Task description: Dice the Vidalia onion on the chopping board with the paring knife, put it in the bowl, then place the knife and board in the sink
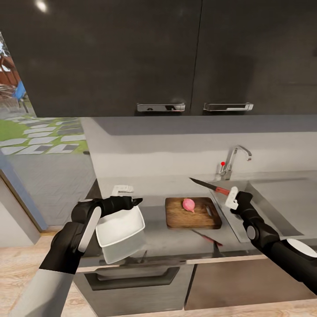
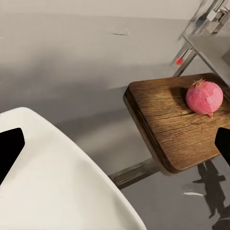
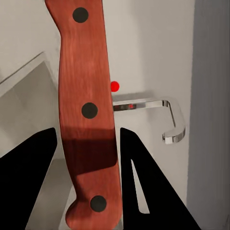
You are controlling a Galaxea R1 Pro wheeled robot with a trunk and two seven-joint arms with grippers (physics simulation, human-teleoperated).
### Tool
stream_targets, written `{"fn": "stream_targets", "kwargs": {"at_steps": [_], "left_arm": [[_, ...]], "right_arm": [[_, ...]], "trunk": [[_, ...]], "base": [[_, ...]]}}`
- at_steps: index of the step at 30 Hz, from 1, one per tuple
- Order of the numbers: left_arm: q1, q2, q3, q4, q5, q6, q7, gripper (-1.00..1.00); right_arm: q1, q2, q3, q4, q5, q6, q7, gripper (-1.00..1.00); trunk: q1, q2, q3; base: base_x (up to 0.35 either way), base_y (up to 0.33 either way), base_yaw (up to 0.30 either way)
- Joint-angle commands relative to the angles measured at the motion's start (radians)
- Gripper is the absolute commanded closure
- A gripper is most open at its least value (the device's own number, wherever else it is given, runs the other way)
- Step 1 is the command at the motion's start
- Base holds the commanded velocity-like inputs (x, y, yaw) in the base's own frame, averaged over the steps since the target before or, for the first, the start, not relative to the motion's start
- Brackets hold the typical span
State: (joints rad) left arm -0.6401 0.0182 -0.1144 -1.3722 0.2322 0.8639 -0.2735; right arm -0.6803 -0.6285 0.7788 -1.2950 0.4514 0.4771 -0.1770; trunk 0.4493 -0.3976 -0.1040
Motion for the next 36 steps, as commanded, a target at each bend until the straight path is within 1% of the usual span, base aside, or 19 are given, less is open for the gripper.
{"fn": "stream_targets", "kwargs": {"at_steps": [1, 10, 14, 20, 23, 24, 25, 29, 30, 31, 33, 36], "left_arm": [[-0.001, 0.0, -0.001, -0.001, 0.001, 0.004, -0.001, -1.0], [-0.001, 0.0, -0.001, 0.001, 0.001, 0.004, -0.001, -1.0], [-0.001, 0.0, -0.001, 0.001, 0.001, 0.004, -0.001, -1.0], [-0.001, 0.0, -0.001, 0.001, 0.001, 0.003, -0.001, -1.0], [-0.001, 0.0, -0.001, 0.001, 0.001, 0.003, -0.001, -1.0], [-0.001, 0.0, -0.001, 0.001, 0.001, 0.003, -0.001, -1.0], [-0.001, 0.0, -0.001, 0.001, 0.001, 0.003, -0.001, -1.0], [-0.001, 0.0, -0.001, 0.001, 0.001, 0.003, -0.001, -1.0], [-0.001, 0.0, -0.001, 0.001, 0.001, 0.003, -0.001, -1.0], [-0.001, 0.0, -0.001, 0.001, 0.001, 0.003, -0.001, -1.0], [-0.001, 0.0, -0.001, 0.001, 0.001, 0.003, -0.001, -1.0], [-0.001, 0.0, -0.005, 0.004, 0.001, 0.003, -0.001, -1.0]], "right_arm": [[-0.002, -0.001, 0.004, -0.001, 0.006, 0.009, -0.003, 1.0], [-0.002, -0.006, 0.005, -0.001, 0.007, 0.009, 0.0, 1.0], [-0.002, -0.016, 0.005, -0.001, 0.008, 0.0, 0.0, 1.0], [-0.002, -0.042, 0.006, 0.004, 0.008, -0.066, 0.001, 1.0], [-0.002, -0.052, 0.008, 0.027, 0.009, -0.092, 0.0, 1.0], [-0.002, -0.059, 0.009, 0.041, 0.009, -0.123, 0.0, 1.0], [-0.002, -0.067, 0.009, 0.083, 0.01, -0.186, 0.0, 1.0], [-0.002, -0.07, 0.01, 0.126, 0.011, -0.244, 0.0, 1.0], [-0.002, -0.071, 0.01, 0.156, 0.028, -0.271, -0.001, 1.0], [-0.002, -0.071, 0.01, 0.16, 0.034, -0.275, -0.001, 1.0], [-0.002, -0.071, 0.01, 0.168, 0.062, -0.293, -0.001, 1.0], [-0.002, -0.07, 0.01, 0.172, 0.087, -0.31, -0.001, 1.0]], "trunk": [[0.001, -0.002, -0.002], [0.001, -0.002, 0.001], [0.001, -0.002, 0.001], [0.001, -0.002, 0.001], [0.001, -0.002, 0.001], [0.001, -0.002, 0.001], [0.001, -0.002, 0.001], [0.001, -0.002, 0.001], [0.001, -0.002, 0.001], [0.001, -0.002, 0.001], [0.001, -0.002, 0.001], [0.001, -0.002, 0.001]], "base": [[0.0, 0.0, 0.0], [0.0, 0.0, -0.013], [0.0, 0.0, -0.001], [0.0, 0.0, 0.0], [0.0, 0.0, 0.0], [0.0, 0.0, 0.0], [0.0, 0.0, 0.0], [0.0, 0.0, 0.0], [0.0, 0.0, 0.0], [0.0, 0.0, 0.0], [0.0, 0.0, 0.0], [0.0, 0.0, 0.0]]}}
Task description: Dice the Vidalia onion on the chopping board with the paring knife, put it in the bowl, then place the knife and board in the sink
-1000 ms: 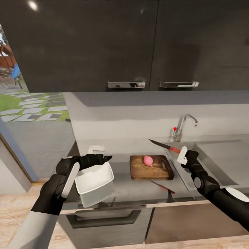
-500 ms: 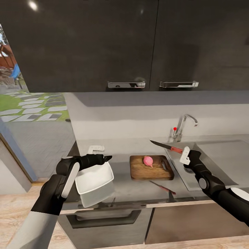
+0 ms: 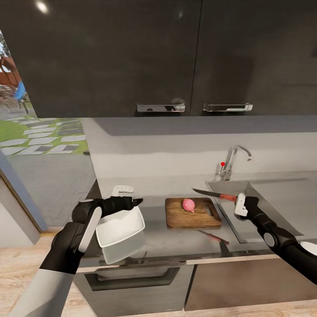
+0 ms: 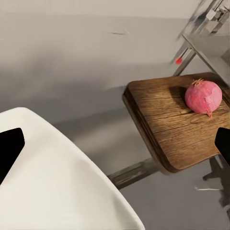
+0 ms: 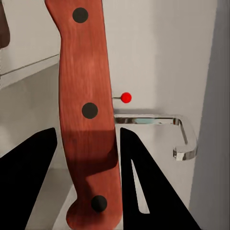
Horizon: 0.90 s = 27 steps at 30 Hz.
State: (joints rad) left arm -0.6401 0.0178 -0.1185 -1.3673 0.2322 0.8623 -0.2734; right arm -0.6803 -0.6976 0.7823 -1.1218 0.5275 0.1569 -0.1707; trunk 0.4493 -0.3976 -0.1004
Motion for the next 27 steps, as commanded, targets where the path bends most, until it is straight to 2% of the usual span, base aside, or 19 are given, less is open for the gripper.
{"fn": "stream_targets", "kwargs": {"at_steps": [1, 9, 12, 15, 19, 21, 22, 27], "left_arm": [[-0.001, 0.001, -0.004, 0.0, 0.001, 0.004, -0.001, -1.0], [-0.001, 0.001, -0.026, 0.003, 0.001, 0.004, -0.001, -1.0], [-0.001, 0.0, -0.05, 0.003, 0.001, 0.005, -0.002, -1.0], [-0.001, -0.011, -0.064, 0.002, 0.001, 0.005, -0.002, -1.0], [-0.001, -0.063, -0.097, 0.0, 0.001, 0.002, 0.0, -1.0], [-0.001, -0.077, -0.103, -0.001, 0.001, 0.002, 0.0, -1.0], [-0.002, -0.103, -0.108, 0.001, 0.001, 0.001, 0.003, -1.0], [-0.003, -0.143, -0.108, 0.037, -0.001, 0.0, 0.005, -1.0]], "right_arm": [[-0.002, -0.001, 0.008, 0.0, 0.014, 0.008, -0.008, 1.0], [-0.002, 0.001, 0.02, -0.001, 0.021, 0.006, -0.01, 1.0], [-0.002, 0.001, 0.019, -0.001, 0.021, 0.006, -0.01, 1.0], [-0.002, 0.001, 0.019, -0.001, 0.02, 0.005, -0.01, 1.0], [-0.002, 0.001, 0.017, -0.001, 0.02, 0.005, -0.01, 1.0], [-0.002, 0.001, 0.017, -0.001, 0.02, 0.005, -0.01, 1.0], [-0.002, 0.001, 0.016, -0.002, 0.02, 0.005, -0.009, 1.0], [-0.002, 0.001, 0.015, -0.002, 0.021, 0.005, -0.009, 1.0]], "trunk": [[0.001, -0.002, -0.002], [0.001, -0.002, -0.002], [0.001, -0.002, -0.002], [0.001, -0.002, -0.002], [0.001, -0.002, -0.002], [0.001, -0.002, -0.002], [0.001, -0.002, -0.002], [0.001, -0.002, -0.002]], "base": [[0.0, 0.0, 0.0], [0.0, 0.0, 0.0], [0.0, 0.0, 0.0], [0.0, 0.0, 0.0], [0.0, 0.0, 0.0], [0.0, 0.0, 0.0], [0.0, 0.0, 0.0], [0.0, 0.0, 0.0]]}}
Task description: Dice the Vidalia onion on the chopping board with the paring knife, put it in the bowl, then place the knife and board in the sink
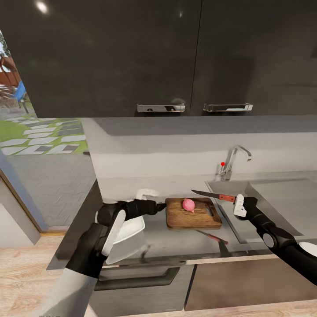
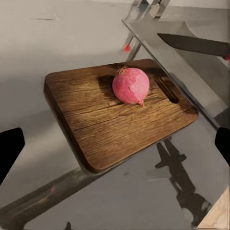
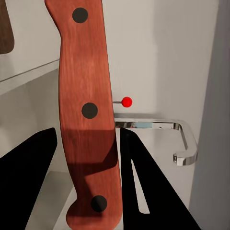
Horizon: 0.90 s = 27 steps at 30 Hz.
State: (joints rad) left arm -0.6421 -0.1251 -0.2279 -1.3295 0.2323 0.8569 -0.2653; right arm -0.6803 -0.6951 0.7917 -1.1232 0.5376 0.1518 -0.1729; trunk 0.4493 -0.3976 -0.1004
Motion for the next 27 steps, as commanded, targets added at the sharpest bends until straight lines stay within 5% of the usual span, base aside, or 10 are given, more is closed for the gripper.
{"fn": "stream_targets", "kwargs": {"at_steps": [1, 7, 11, 27], "left_arm": [[-0.003, -0.013, 0.001, 0.023, -0.001, -0.001, -0.001, -1.0], [-0.015, -0.034, 0.001, 0.11, -0.002, -0.112, 0.013, -1.0], [-0.017, -0.016, 0.001, 0.117, -0.003, -0.14, 0.015, -1.0], [-0.018, 0.039, -0.021, 0.001, -0.004, -0.076, 0.014, -1.0]], "right_arm": [[-0.002, -0.001, 0.006, -0.001, 0.011, 0.011, -0.007, 1.0], [-0.002, -0.001, 0.006, -0.003, 0.01, 0.01, -0.007, 1.0], [-0.002, -0.001, 0.005, -0.004, 0.01, 0.009, -0.007, 1.0], [-0.002, 0.007, 0.005, -0.006, 0.01, 0.009, -0.006, 1.0]], "trunk": [[0.001, -0.002, -0.002], [0.001, -0.002, -0.002], [0.001, -0.002, -0.002], [0.001, -0.002, -0.002]], "base": [[0.0, 0.0, 0.0], [0.0, 0.0, 0.0], [0.0, 0.0, 0.0], [0.0, 0.0, 0.0]]}}
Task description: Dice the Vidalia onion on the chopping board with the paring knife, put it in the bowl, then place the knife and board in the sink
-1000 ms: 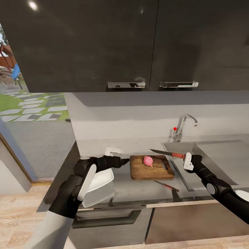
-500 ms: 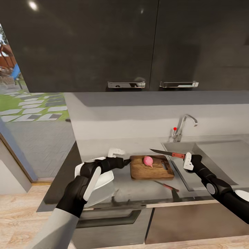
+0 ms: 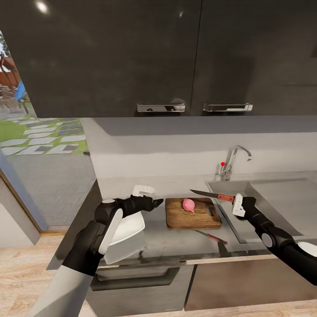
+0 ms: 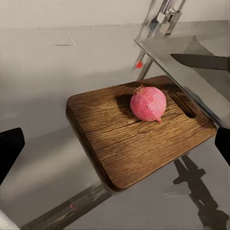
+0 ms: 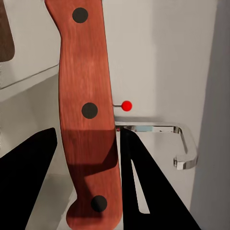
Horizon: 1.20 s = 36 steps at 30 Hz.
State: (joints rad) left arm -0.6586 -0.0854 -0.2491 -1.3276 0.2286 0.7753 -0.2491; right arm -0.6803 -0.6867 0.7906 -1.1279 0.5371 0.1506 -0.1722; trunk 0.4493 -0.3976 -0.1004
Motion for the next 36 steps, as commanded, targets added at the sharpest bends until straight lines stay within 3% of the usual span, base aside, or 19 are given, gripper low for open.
{"fn": "stream_targets", "kwargs": {"at_steps": [1, 4, 9, 16, 25, 31, 36], "left_arm": [[-0.001, 0.0, -0.01, -0.001, 0.0, 0.007, -0.002, -1.0], [-0.001, 0.001, -0.038, -0.002, 0.0, 0.008, -0.003, -1.0], [-0.001, 0.001, -0.052, 0.0, 0.0, 0.008, -0.003, -1.0], [-0.001, 0.001, -0.057, 0.001, 0.0, 0.008, -0.003, -1.0], [-0.001, 0.001, -0.058, 0.001, 0.0, 0.008, -0.003, -1.0], [-0.001, 0.001, -0.058, 0.001, 0.0, 0.008, -0.003, -1.0], [-0.001, 0.001, -0.058, 0.001, 0.0, 0.008, -0.003, -1.0]], "right_arm": [[-0.002, 0.0, 0.006, -0.001, 0.01, 0.01, -0.007, 1.0], [-0.002, 0.003, 0.007, -0.001, 0.01, 0.011, -0.006, 1.0], [-0.002, 0.011, 0.01, -0.001, 0.01, 0.012, -0.006, 1.0], [-0.002, 0.029, 0.01, -0.002, 0.01, 0.012, -0.007, 1.0], [-0.002, 0.079, 0.011, -0.003, 0.01, 0.012, -0.006, 1.0], [-0.002, 0.09, 0.012, -0.006, 0.012, 0.012, -0.006, 1.0], [-0.002, 0.091, 0.053, -0.026, 0.012, 0.012, -0.007, 1.0]], "trunk": [[0.001, -0.002, -0.002], [0.001, -0.002, -0.002], [0.001, -0.002, -0.002], [0.001, -0.002, -0.002], [0.001, -0.002, -0.002], [0.001, -0.002, -0.002], [0.001, -0.002, -0.002]], "base": [[0.0, 0.0, 0.0], [0.0, 0.0, 0.0], [0.0, 0.0, 0.0], [0.0, 0.0, 0.0], [0.0, 0.0, 0.0], [0.0, 0.0, 0.0], [0.0, 0.0, 0.0]]}}
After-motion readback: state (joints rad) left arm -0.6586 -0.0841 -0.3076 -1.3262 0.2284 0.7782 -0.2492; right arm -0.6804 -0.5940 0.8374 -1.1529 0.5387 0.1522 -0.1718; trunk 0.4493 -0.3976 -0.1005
